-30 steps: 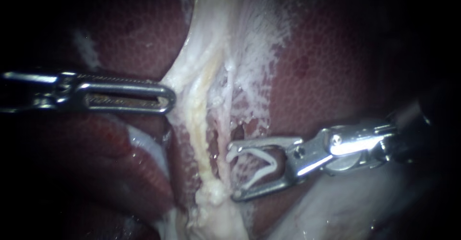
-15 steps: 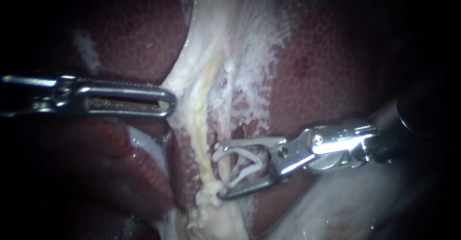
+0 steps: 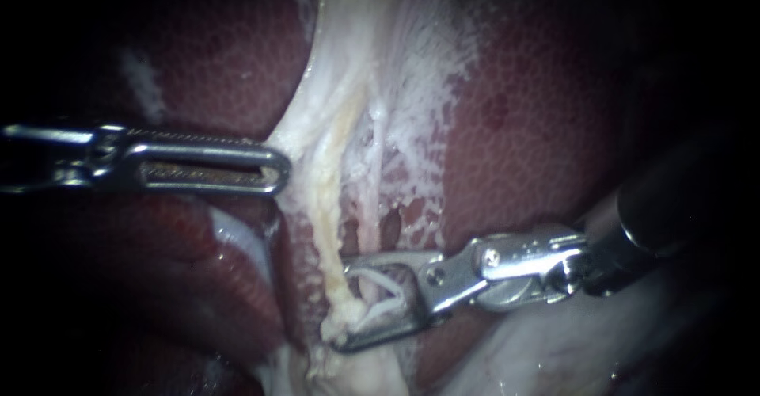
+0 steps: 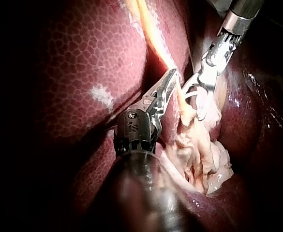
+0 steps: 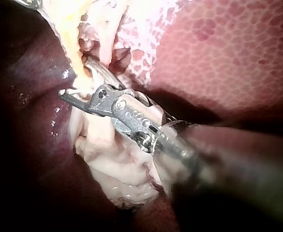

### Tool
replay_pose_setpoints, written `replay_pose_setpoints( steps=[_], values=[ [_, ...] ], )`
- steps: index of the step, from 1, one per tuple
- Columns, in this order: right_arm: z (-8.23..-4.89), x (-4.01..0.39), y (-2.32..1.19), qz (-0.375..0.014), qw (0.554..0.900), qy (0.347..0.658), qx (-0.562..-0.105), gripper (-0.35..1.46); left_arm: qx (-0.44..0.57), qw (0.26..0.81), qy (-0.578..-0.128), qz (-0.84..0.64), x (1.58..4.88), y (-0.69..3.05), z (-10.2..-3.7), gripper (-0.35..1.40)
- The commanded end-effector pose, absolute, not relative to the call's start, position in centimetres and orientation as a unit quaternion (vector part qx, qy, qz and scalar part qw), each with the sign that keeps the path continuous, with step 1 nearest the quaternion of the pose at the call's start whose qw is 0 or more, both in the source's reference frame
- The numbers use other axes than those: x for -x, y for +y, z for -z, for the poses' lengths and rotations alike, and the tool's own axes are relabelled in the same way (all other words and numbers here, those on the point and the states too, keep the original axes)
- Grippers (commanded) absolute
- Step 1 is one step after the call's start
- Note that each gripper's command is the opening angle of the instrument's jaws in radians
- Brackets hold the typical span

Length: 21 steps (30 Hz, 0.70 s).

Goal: Clipping first clip left tube

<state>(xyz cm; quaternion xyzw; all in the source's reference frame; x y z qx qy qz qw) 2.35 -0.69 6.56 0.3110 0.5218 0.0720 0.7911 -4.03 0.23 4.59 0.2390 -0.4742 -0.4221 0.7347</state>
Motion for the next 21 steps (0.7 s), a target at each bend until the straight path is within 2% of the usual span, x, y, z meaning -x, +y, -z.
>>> replay_pose_setpoints(
  steps=[1,10,21],
  values=[
    [-6.56,-2.38,-0.69,-0.071,0.790,0.521,-0.314,0.59,-0.239,0.735,-0.474,0.422,4.03,0.23,-4.60,-0.35],
    [-6.60,-2.62,-0.71,-0.057,0.784,0.519,-0.335,0.58,-0.238,0.735,-0.474,0.423,4.06,0.21,-4.59,-0.35],
    [-6.61,-2.65,-0.69,-0.054,0.784,0.519,-0.337,0.51,-0.238,0.735,-0.474,0.422,4.06,0.21,-4.59,-0.35]
  ],
)
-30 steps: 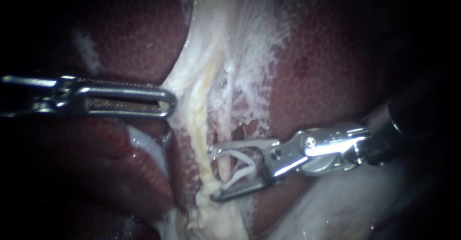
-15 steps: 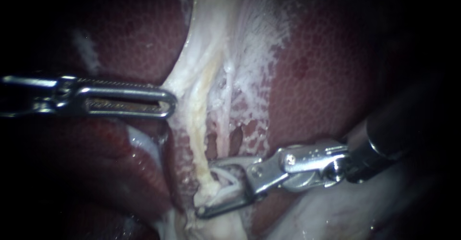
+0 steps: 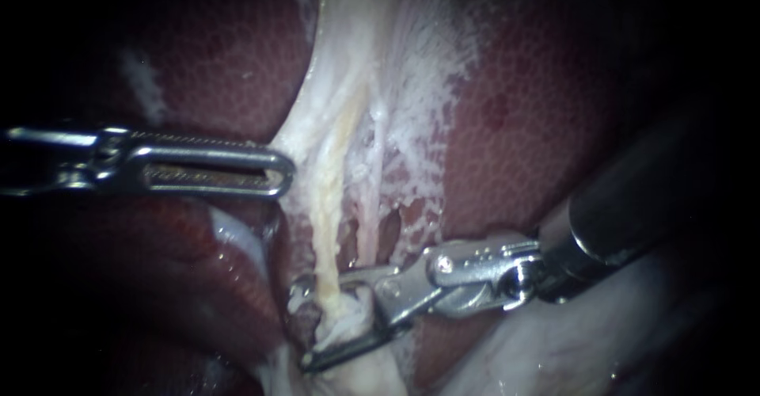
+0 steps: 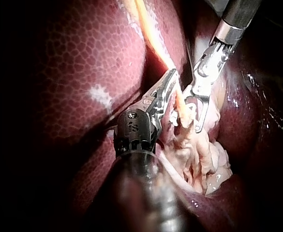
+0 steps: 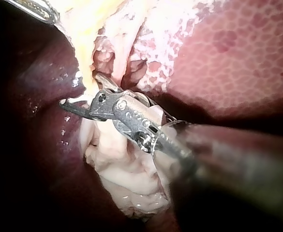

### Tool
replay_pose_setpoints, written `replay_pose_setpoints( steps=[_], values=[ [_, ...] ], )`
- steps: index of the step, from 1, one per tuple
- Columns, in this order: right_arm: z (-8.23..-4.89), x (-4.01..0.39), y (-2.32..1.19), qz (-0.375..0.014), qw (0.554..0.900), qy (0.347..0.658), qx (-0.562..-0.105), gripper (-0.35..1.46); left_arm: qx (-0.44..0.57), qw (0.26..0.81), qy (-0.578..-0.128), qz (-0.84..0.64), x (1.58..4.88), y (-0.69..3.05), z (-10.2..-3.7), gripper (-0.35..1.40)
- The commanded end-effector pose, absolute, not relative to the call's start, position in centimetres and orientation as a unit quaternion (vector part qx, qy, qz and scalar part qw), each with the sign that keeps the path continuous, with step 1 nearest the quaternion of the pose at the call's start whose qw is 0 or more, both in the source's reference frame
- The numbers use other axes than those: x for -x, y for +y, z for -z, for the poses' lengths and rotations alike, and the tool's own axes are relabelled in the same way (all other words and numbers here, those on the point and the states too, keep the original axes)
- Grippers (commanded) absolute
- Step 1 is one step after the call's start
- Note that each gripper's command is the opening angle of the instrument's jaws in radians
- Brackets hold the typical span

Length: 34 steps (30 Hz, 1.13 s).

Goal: Clipping first clip left tube

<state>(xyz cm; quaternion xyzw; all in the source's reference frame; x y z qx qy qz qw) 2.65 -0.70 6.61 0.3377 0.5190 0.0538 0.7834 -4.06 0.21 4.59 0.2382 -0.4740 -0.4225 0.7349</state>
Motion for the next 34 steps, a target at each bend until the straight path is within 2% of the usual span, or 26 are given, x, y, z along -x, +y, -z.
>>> replay_pose_setpoints(
  steps=[1,6,10,17,20,34],
  values=[
    [-6.62,-2.64,-0.69,-0.054,0.784,0.519,-0.337,0.51,-0.238,0.735,-0.474,0.422,4.06,0.21,-4.59,-0.35],
    [-6.66,-2.60,-0.66,-0.061,0.783,0.516,-0.342,0.38,-0.238,0.735,-0.474,0.422,4.06,0.21,-4.59,-0.35],
    [-6.63,-2.56,-0.59,-0.069,0.781,0.514,-0.349,0.03,-0.238,0.735,-0.474,0.422,4.06,0.21,-4.59,-0.35],
    [-6.59,-2.57,-0.53,-0.072,0.780,0.513,-0.352,-0.28,-0.238,0.735,-0.474,0.423,4.06,0.21,-4.60,-0.35],
    [-6.59,-2.58,-0.52,-0.072,0.780,0.513,-0.352,-0.34,-0.238,0.735,-0.474,0.423,4.07,0.21,-4.60,-0.35],
    [-6.61,-2.56,-0.52,-0.077,0.779,0.511,-0.355,-0.31,-0.238,0.735,-0.474,0.423,4.07,0.21,-4.60,-0.35]
  ],
)
